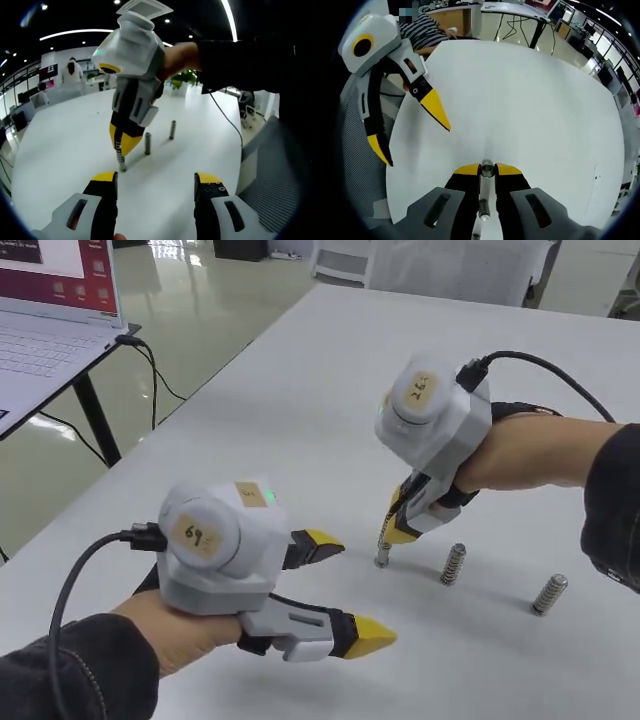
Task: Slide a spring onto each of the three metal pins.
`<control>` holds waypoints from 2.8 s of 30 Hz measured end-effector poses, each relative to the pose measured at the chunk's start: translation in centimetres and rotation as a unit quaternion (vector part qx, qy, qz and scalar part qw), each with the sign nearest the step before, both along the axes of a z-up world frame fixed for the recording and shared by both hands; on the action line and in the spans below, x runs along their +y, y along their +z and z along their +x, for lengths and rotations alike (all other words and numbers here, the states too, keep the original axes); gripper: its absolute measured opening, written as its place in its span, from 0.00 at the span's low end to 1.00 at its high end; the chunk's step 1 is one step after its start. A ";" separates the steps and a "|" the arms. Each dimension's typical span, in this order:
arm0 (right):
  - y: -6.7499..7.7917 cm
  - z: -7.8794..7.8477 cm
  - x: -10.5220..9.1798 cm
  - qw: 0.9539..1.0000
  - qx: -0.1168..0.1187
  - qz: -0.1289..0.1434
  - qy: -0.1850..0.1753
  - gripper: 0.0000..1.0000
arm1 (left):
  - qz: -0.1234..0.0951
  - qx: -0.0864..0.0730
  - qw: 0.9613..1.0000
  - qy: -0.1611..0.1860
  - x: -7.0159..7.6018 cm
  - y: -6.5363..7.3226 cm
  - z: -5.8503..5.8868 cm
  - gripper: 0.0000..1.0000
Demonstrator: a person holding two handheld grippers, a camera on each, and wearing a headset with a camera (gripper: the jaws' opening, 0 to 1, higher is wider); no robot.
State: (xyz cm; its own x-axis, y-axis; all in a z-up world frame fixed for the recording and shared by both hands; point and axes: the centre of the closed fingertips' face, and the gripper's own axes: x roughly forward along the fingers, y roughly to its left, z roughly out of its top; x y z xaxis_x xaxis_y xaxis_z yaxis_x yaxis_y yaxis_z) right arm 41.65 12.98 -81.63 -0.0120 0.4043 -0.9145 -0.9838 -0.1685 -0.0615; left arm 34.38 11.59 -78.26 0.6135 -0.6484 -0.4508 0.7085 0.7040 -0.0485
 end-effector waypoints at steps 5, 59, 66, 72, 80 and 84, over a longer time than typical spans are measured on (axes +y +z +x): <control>-0.5 -0.3 0.1 1.000 0.006 -0.001 -0.003 0.08 | 0.001 0.001 1.000 -0.001 0.0 -0.1 0.0 0.57; -2.6 -0.3 -0.1 1.000 0.015 -0.004 -0.010 0.17 | 0.000 0.006 1.000 0.001 -0.1 -0.2 -0.1 0.56; -2.1 0.1 -0.7 1.000 0.011 0.003 -0.020 0.21 | 0.001 0.006 1.000 -0.001 -0.1 -0.2 -0.1 0.56; -1.9 0.4 -1.5 1.000 0.007 0.007 -0.028 0.23 | 0.004 0.007 1.000 -0.003 -0.2 -0.3 -0.1 0.56; -1.6 1.0 -3.1 0.999 0.004 0.013 -0.047 0.24 | 0.004 0.007 1.000 -0.006 -0.3 -0.3 -0.2 0.56; -1.4 1.1 -3.7 0.998 0.000 0.016 -0.056 0.25 | 0.006 0.008 1.000 -0.010 -0.5 -0.4 -0.3 0.56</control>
State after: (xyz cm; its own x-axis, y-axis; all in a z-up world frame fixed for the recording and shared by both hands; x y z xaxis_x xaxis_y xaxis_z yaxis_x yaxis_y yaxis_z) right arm 42.73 9.27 -83.05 0.0343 0.4314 -0.9015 -0.9964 -0.0555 -0.0644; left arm 34.10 11.11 -78.68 0.5930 -0.6554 -0.4678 0.7219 0.6901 -0.0518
